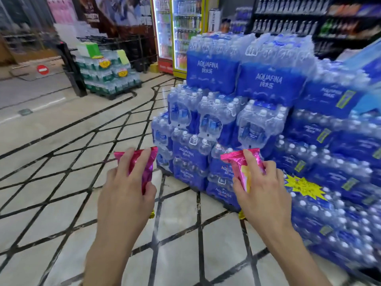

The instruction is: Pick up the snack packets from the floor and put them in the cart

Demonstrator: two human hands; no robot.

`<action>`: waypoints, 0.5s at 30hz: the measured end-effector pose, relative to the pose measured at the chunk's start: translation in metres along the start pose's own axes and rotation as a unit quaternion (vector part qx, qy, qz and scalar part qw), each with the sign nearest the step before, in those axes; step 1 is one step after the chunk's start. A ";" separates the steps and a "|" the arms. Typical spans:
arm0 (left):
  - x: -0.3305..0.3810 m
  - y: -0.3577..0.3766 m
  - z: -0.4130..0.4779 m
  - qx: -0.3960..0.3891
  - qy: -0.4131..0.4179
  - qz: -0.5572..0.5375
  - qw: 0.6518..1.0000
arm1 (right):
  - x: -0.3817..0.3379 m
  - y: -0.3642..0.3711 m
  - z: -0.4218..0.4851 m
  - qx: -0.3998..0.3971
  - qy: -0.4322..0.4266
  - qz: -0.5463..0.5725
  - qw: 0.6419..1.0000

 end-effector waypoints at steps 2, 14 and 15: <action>0.029 0.010 0.000 -0.014 0.040 -0.024 0.999 | 0.030 -0.016 -0.012 0.013 0.035 -0.012 0.999; 0.257 0.071 -0.060 -0.113 0.278 -0.116 0.947 | 0.237 -0.149 -0.123 0.119 0.272 -0.101 0.950; 0.281 0.073 -0.072 -0.117 0.296 -0.126 0.939 | 0.257 -0.164 -0.136 0.126 0.292 -0.106 0.942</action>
Point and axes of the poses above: each hand's wrist, its own z-axis towards the middle knuckle, its own y-axis out of the palm, x = y × z, the point moved 6 cm from there along z, towards the middle knuckle, and after that the axes turned 5 degrees about y, right-handed, at the moved point
